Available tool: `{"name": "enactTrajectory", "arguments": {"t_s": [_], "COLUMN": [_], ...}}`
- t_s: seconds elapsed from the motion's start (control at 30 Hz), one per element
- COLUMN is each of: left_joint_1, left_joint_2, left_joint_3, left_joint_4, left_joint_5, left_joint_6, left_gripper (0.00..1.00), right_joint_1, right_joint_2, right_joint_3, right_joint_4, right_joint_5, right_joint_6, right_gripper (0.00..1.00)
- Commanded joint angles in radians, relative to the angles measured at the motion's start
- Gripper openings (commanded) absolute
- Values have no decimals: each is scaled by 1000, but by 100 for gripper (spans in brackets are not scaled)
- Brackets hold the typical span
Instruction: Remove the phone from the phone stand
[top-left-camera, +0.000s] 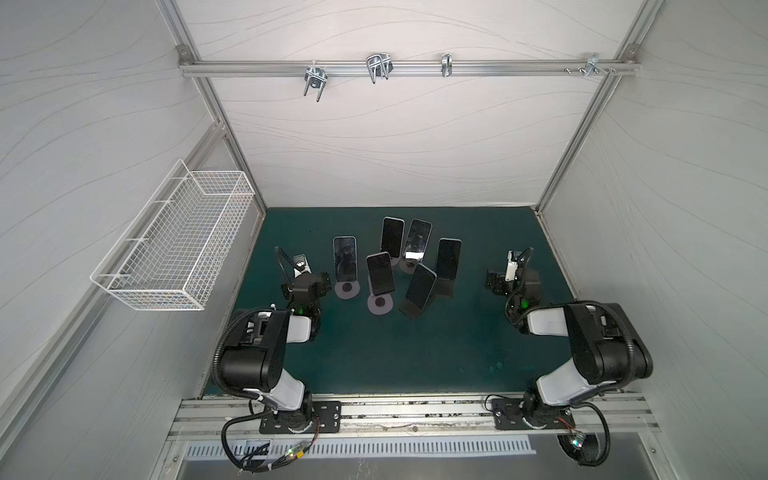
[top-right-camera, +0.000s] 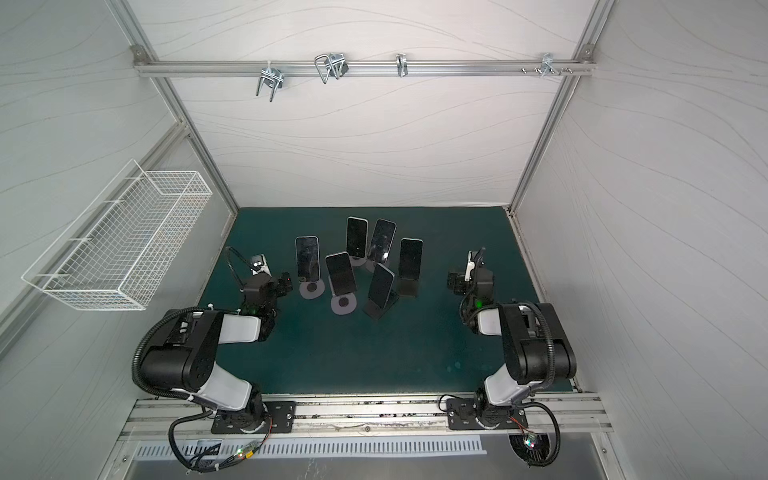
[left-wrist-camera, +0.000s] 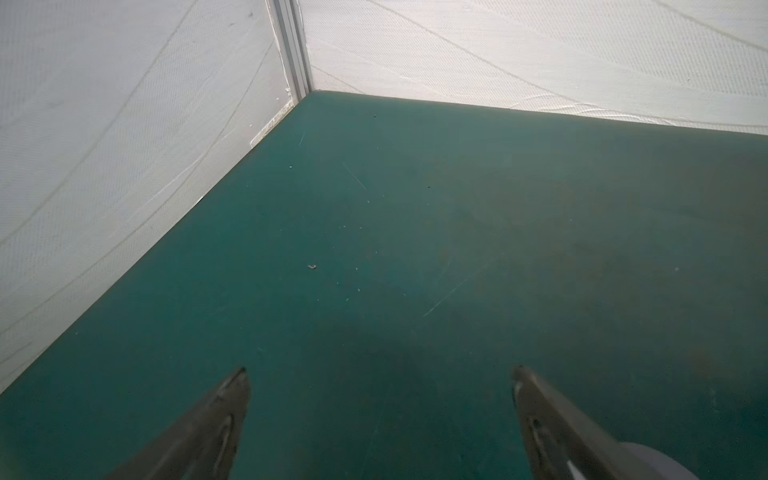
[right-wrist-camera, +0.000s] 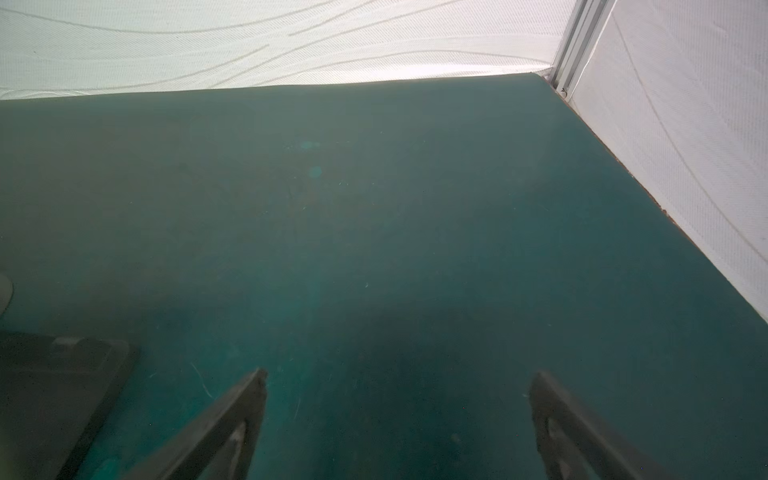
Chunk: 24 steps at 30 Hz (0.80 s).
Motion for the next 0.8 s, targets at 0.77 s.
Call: {"name": "enactTrajectory", "arguments": {"t_s": [0.77], "left_joint_1": [6], "left_joint_2": [10], "left_joint_3": [29], "left_joint_4": [24], "left_joint_5": [10], "left_joint_6": [-2], "left_gripper": [99], "right_joint_1": [6], "right_joint_2": [6], "right_joint_3": [9], "right_joint_4": [-1], "right_joint_5": [9], "right_joint_6": [-3], "right_gripper": [99]}}
